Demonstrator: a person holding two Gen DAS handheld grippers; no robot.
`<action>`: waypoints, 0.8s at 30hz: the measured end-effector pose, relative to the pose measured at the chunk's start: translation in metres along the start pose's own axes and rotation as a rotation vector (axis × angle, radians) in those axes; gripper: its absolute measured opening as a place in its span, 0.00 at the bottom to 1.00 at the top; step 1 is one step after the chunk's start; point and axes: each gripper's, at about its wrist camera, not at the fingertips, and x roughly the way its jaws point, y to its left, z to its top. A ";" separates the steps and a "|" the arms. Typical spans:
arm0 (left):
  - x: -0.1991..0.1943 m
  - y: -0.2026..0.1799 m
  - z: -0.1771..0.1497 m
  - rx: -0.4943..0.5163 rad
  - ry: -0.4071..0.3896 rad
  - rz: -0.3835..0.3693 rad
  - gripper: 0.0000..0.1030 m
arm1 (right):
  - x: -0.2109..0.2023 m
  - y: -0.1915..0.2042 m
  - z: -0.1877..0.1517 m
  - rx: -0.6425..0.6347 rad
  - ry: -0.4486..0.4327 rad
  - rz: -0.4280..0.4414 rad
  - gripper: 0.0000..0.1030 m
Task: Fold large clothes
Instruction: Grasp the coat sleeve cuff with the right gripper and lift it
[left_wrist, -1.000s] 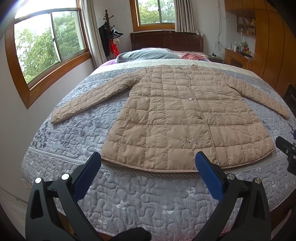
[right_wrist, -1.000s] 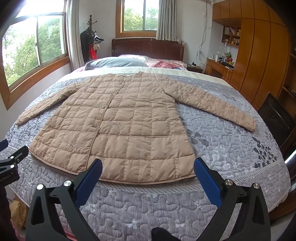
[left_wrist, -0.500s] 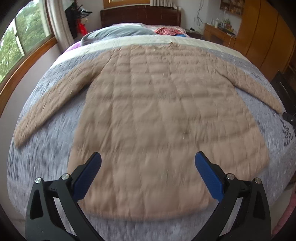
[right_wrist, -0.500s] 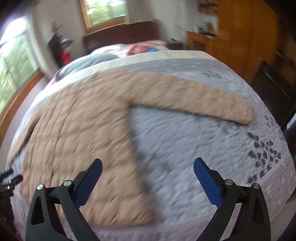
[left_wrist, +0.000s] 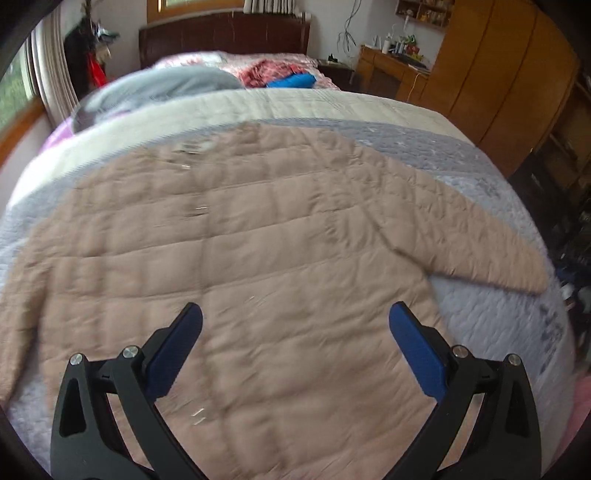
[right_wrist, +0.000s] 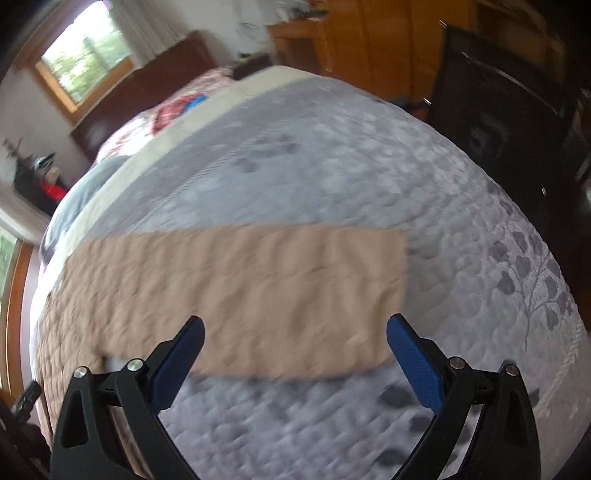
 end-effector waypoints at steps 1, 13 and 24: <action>0.010 -0.004 0.005 -0.006 0.009 -0.008 0.97 | 0.008 -0.011 0.005 0.019 0.016 0.004 0.94; 0.079 -0.004 0.029 -0.094 0.098 -0.017 0.96 | 0.052 -0.041 0.008 0.023 0.046 -0.008 0.57; 0.077 0.024 0.022 -0.128 0.088 -0.037 0.79 | 0.012 0.019 0.008 -0.013 -0.063 0.232 0.07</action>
